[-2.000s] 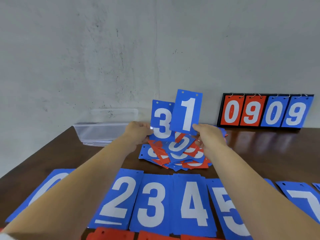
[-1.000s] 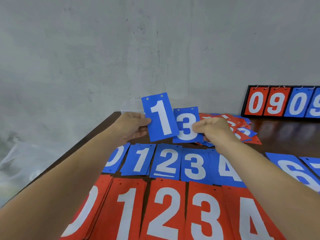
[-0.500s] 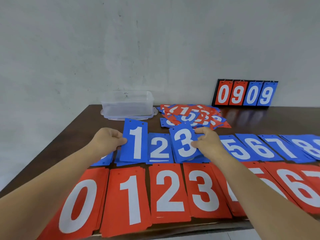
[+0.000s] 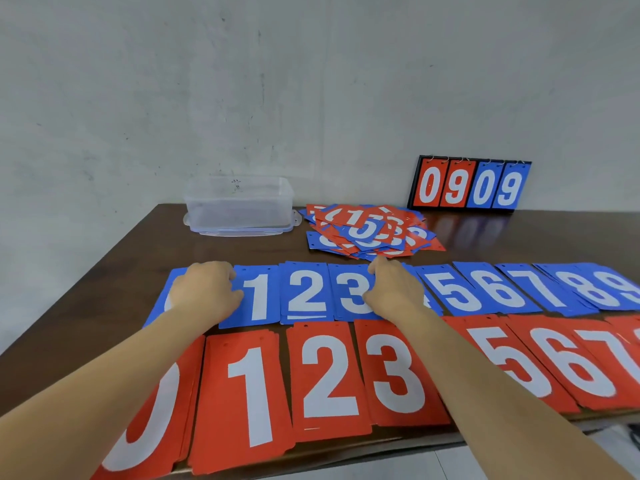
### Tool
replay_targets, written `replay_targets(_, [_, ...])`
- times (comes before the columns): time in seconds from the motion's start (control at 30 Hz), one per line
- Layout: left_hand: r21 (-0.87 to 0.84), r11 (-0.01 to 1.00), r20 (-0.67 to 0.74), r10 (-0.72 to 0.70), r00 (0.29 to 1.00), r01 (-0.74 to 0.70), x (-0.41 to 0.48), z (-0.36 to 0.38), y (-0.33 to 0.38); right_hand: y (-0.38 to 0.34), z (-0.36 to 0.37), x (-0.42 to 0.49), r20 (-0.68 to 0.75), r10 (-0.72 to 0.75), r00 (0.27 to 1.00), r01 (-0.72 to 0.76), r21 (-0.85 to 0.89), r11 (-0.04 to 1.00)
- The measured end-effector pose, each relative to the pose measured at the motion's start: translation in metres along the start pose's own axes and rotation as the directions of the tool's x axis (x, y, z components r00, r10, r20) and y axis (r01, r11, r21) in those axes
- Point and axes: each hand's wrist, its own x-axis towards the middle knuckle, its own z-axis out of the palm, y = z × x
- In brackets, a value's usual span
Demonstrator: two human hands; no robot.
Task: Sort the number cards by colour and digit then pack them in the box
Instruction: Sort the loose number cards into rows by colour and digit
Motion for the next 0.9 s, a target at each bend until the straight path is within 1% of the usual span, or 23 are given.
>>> replay_targets(0.07, [-0.079,0.997,0.005,0.025,1.000,-0.024,0.003,0.001,0.007,0.001,-0.001,0.001,0.016,-0.006,1.000,0.006,0.023,1.000])
replay_targets(0.13, [-0.139,0.989,0.003,0.051,0.999,-0.051,0.005,0.001,0.020,0.004,-0.002,0.005,0.016,-0.007,1.000,0.005,0.104,0.995])
replay_targets(0.23, [-0.164,0.982,-0.009,0.098,0.995,-0.098,0.011,-0.001,0.046,0.011,-0.009,0.017,-0.013,0.015,1.000,-0.011,0.279,0.960])
replay_targets(0.33, [-0.185,0.975,-0.014,0.127,0.992,-0.127,0.022,0.001,0.070,0.024,-0.017,0.036,-0.038,0.043,0.998,-0.028,0.340,0.940])
replay_targets(0.47, [-0.196,0.973,-0.017,0.117,0.993,-0.118,0.038,0.007,0.093,0.049,-0.021,0.074,-0.067,0.078,0.995,-0.041,0.431,0.901])
replay_targets(0.57, [-0.211,0.975,-0.014,0.071,0.997,-0.073,0.052,0.012,0.104,0.065,-0.022,0.111,-0.068,0.101,0.993,-0.060,0.447,0.893])
replay_targets(0.67, [-0.217,0.976,-0.020,0.027,0.999,-0.031,0.065,0.017,0.113,0.067,-0.020,0.150,-0.080,0.123,0.989,-0.074,0.449,0.890])
replay_targets(0.8, [-0.240,0.971,-0.021,-0.018,1.000,0.013,0.075,0.027,0.117,0.051,-0.011,0.197,-0.066,0.062,0.996,-0.027,0.432,0.901])
replay_targets(0.9, [-0.260,0.965,-0.016,-0.048,0.999,0.043,0.077,0.034,0.114,0.038,0.003,0.226,-0.043,0.003,0.999,0.013,0.364,0.931])
